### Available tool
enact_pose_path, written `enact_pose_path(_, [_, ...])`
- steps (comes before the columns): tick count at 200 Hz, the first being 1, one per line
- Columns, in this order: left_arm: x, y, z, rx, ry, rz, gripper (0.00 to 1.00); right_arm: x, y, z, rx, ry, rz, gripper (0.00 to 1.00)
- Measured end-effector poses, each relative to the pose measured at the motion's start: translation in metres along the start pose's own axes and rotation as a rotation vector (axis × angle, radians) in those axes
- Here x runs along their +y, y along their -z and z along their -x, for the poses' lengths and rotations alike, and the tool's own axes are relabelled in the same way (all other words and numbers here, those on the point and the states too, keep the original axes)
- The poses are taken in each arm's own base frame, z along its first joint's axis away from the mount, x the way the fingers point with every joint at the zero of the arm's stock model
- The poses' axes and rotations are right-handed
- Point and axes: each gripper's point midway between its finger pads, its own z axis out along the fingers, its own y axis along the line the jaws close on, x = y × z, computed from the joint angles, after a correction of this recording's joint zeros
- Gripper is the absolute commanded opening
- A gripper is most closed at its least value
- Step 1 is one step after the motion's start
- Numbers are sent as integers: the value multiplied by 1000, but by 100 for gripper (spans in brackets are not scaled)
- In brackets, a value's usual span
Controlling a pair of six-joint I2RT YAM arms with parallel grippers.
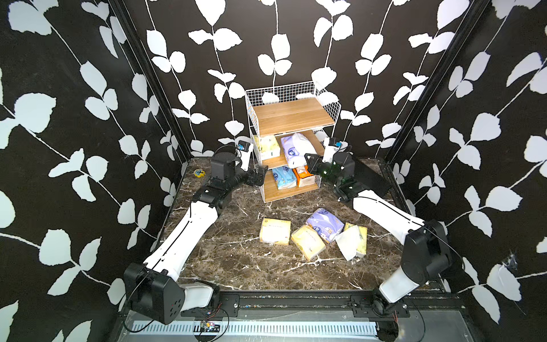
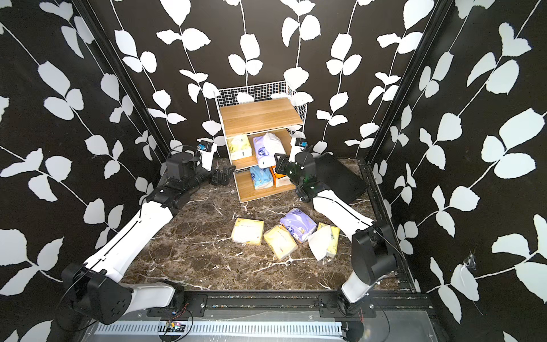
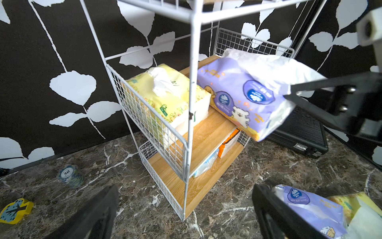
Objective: Remove the tissue boxes from the shelf
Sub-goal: Pick up a box of tissues from the shelf, then place the box of tissues at the center of the board.
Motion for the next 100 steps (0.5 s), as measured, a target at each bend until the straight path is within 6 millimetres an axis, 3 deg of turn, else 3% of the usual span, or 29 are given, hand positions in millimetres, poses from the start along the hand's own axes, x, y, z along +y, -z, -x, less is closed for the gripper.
enact_pose_path(42, [2,0,-1,1,0,11,99,9,49,-4,8,41,24,0])
enact_pose_path(100, [2,0,-1,1,-1,14,99,-2,96,-45,101,81,25,0])
